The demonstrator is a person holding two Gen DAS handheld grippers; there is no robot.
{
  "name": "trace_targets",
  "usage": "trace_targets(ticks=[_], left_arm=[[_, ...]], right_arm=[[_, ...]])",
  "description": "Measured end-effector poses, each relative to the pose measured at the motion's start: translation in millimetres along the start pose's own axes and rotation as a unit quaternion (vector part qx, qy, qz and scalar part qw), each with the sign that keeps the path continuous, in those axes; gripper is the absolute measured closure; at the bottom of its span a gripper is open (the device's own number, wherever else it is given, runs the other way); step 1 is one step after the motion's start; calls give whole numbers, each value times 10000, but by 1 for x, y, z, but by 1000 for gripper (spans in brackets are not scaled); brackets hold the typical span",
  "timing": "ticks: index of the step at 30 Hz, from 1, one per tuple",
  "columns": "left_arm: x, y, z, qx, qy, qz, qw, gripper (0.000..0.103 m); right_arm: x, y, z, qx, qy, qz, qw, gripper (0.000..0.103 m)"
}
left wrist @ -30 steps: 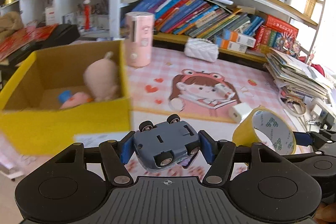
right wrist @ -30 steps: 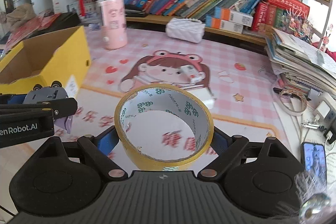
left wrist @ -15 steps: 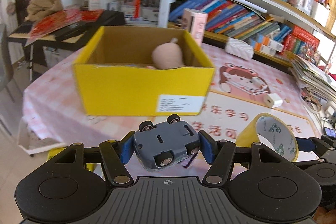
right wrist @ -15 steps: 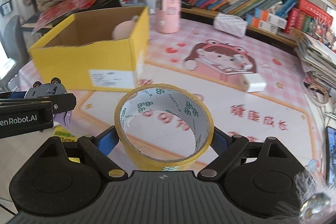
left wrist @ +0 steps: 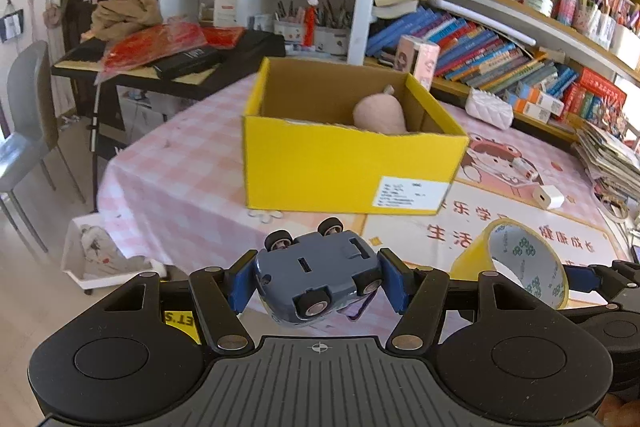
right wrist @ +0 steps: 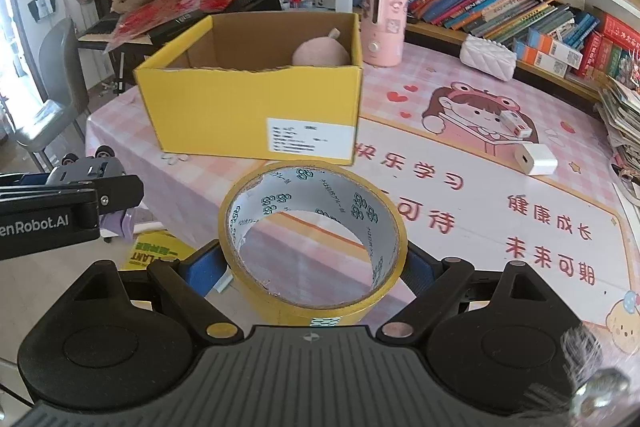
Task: Organize objects
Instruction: 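Carry the grey toy car and yellow tape roll toward the yellow box with both grippers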
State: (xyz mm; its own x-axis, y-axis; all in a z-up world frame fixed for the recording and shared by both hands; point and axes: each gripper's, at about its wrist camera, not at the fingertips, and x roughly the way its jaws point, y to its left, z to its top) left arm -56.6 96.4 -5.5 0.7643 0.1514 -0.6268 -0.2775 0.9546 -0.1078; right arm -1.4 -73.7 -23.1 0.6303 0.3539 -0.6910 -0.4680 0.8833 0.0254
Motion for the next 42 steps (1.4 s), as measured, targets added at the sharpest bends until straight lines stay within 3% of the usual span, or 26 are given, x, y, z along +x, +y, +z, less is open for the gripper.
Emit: trace_targets(ticks=[13, 27, 33, 42], left_arm=[[-16, 23, 5, -77, -311, 36, 9995, 41], [-2, 20, 30, 19, -496, -35, 9988, 41], [12, 13, 56, 90, -676, 57, 9977, 41], [61, 0, 105, 303, -948, 257, 9947, 41]], right_arm=[[-12, 30, 13, -206, -352, 2, 9992, 13], [-8, 19, 34, -125, -423, -149, 9989, 13], [4, 5, 63, -25, -656, -130, 9978, 13], [40, -15, 139, -221, -1176, 27, 9928, 13]])
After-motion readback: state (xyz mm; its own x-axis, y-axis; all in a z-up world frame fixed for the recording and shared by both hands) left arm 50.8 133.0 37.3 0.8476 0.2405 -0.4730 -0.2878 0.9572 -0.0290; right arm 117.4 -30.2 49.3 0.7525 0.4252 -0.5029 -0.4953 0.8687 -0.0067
